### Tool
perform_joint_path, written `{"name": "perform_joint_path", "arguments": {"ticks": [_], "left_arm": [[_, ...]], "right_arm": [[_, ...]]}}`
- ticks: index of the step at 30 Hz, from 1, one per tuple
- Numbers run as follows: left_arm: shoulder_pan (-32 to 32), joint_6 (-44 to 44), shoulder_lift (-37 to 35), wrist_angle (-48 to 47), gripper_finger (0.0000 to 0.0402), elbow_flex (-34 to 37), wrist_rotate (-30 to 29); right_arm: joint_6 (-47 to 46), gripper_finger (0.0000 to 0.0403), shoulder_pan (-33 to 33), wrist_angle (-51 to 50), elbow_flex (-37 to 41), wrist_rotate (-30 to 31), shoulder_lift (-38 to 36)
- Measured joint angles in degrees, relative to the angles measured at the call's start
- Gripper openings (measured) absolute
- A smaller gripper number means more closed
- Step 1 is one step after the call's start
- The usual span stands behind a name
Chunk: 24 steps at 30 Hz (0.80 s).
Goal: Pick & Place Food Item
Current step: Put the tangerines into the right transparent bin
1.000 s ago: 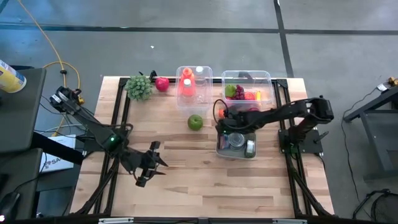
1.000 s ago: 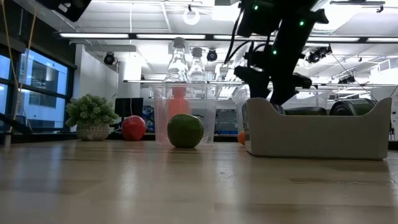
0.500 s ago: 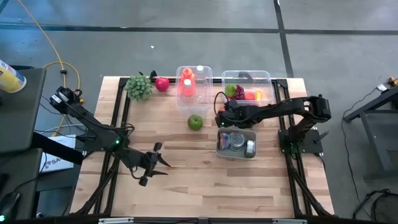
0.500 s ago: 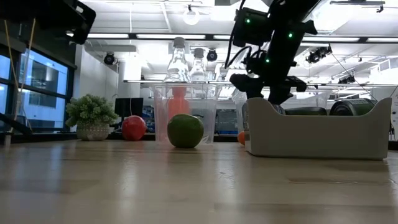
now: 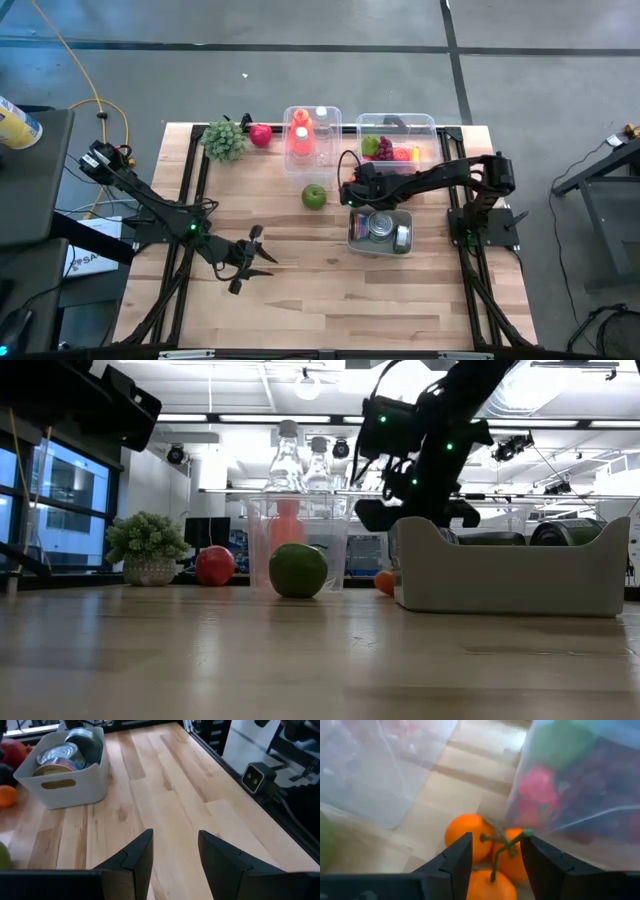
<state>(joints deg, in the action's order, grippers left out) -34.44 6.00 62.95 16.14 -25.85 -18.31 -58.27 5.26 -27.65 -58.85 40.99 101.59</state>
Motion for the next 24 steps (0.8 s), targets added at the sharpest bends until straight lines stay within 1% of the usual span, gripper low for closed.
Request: {"name": "perform_joint_path", "arguments": {"ticks": [5, 8, 15, 19, 24], "left_arm": [[0.6, 0.0, 0.6, 0.2, 0.0147, 0.0, 0.4], [0.7, 0.0, 0.8, 0.1, 0.0147, 0.1, 0.6], [0.7, -0.2, 1.4, 0.4, 0.0147, 0.0, 0.6], [0.7, -1.8, 2.3, 0.4, 0.0147, 0.0, 0.6], [0.9, -2.2, 4.5, 0.2, 0.0147, 0.0, 0.6]], "right_arm": [[0.0, 0.0136, 0.1, 0.1, 0.0, -0.6, 0.1], [1.3, 0.0117, 0.0, 0.1, 0.0, -0.9, 0.1], [2.1, 0.0051, -0.3, 0.1, 0.0, -1.0, 0.1], [2.0, 0.0012, -0.8, 0.1, 0.0, -0.7, 0.0], [2.1, 0.0004, -1.6, 0.5, 0.0, -0.6, 0.0]]}}
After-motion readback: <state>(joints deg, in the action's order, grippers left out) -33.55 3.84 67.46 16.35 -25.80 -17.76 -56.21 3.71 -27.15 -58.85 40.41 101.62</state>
